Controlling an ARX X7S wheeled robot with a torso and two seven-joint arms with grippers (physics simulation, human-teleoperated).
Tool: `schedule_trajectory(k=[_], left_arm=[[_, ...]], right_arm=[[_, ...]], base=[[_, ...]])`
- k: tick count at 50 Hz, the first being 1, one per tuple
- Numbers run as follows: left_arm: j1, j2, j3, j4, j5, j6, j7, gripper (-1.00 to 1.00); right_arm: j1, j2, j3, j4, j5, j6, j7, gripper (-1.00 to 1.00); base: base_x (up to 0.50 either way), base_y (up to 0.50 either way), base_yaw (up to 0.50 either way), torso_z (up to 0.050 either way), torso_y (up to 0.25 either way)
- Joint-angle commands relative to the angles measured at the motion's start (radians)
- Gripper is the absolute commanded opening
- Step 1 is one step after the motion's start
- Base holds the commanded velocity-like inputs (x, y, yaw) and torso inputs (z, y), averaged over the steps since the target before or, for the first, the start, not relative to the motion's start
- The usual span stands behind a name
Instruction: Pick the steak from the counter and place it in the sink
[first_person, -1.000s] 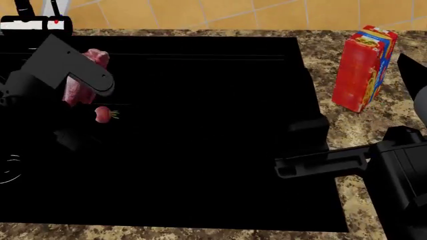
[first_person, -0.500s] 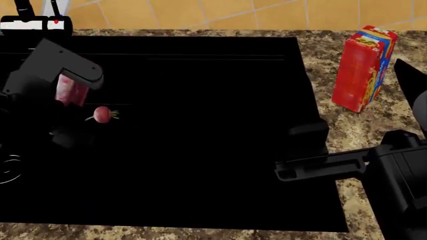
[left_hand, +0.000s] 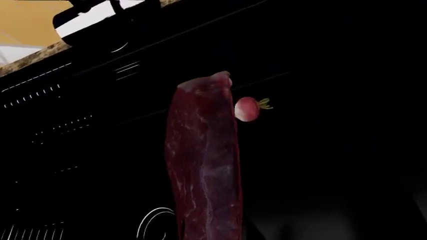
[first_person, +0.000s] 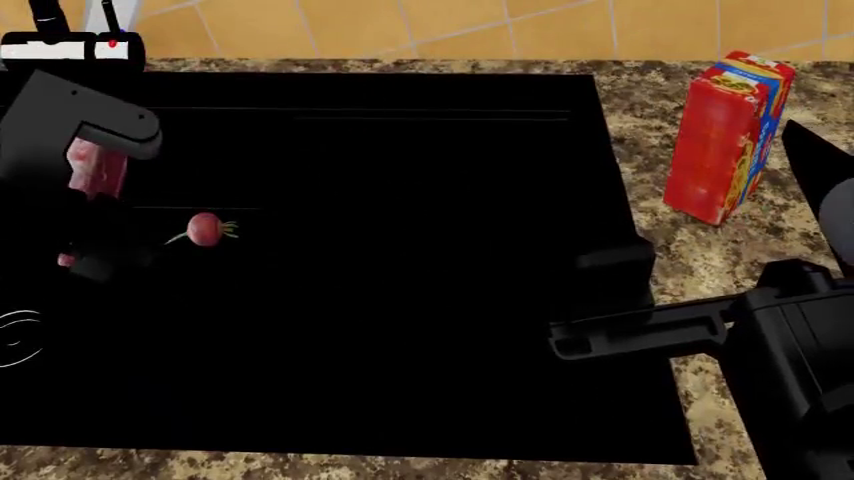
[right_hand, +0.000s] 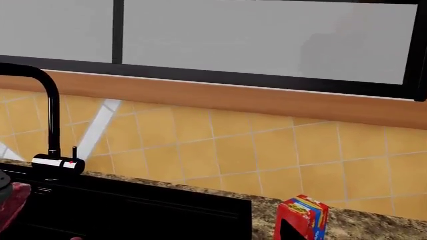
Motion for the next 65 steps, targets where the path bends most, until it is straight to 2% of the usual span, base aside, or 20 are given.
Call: schedule_trajectory(k=[1,7,14,41,65], left_arm=[[-0.038,0.01,-0.022,-0.13,0.014,0.062,-0.034,-1.0],[-0.059,0.028,-0.017,-0.246,0.019,0.128,-0.022,-1.0],[-0.115,0.071,-0.022,-0.526,0.03,0.295,-0.02,-1.0],[0.028,0.103,-0.14,-0.53,0.112,0.331,0.038,-1.0],[0.111,0.12,-0.224,-0.53,0.152,0.333,0.006,-1.0]], right_arm=[[-0.009,-0.005,-0.006,0.004,-0.015,-0.009,-0.012,1.0],[-0.017,-0.004,-0.004,0.005,-0.019,-0.013,-0.017,1.0],[-0.023,-0.005,-0.006,0.008,-0.024,-0.018,-0.021,1.0],[-0.073,-0.016,-0.009,0.018,-0.074,-0.049,-0.061,1.0],[-0.081,-0.012,-0.008,0.018,-0.071,-0.061,-0.065,1.0]], base=[[0.0,0.0,0.0,0.0,0.0],[0.0,0.0,0.0,0.0,0.0],[0.0,0.0,0.0,0.0,0.0],[0.0,0.0,0.0,0.0,0.0],[0.0,0.0,0.0,0.0,0.0]])
